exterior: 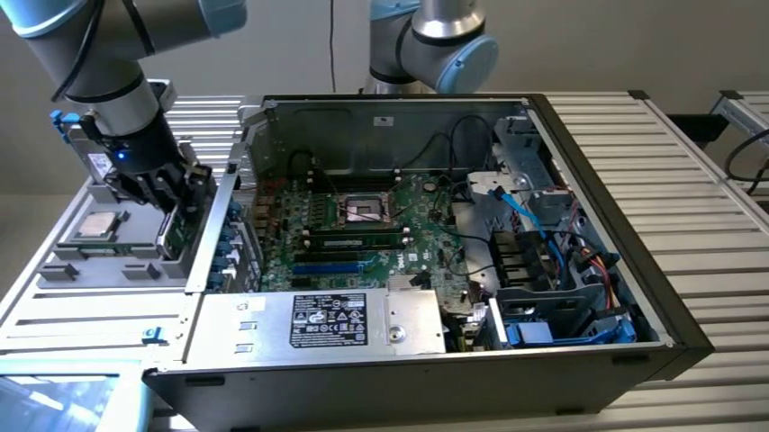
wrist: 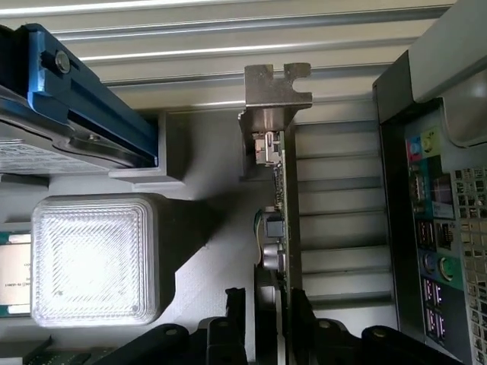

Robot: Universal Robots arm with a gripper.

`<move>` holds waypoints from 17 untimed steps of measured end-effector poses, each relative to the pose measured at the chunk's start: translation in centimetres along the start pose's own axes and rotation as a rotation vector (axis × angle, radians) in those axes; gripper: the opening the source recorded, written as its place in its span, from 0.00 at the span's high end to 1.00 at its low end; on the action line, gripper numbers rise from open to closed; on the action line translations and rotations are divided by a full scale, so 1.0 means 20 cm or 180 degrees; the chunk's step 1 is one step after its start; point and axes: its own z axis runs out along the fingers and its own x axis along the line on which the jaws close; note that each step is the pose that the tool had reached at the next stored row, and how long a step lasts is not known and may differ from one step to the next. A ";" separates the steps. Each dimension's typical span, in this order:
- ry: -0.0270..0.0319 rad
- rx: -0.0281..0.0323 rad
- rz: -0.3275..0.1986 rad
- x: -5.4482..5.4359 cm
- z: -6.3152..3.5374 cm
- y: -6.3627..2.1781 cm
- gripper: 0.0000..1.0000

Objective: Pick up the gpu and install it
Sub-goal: 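Pick up the gpu and move the gpu toward the slot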

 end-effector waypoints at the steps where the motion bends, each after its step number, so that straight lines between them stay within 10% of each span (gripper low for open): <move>1: 0.0001 0.0001 0.0001 0.00 0.000 0.000 0.71; 10: 0.0003 0.0007 0.0001 0.00 -0.004 0.001 0.71; 17: 0.0003 0.0012 0.0001 0.00 -0.162 0.011 0.71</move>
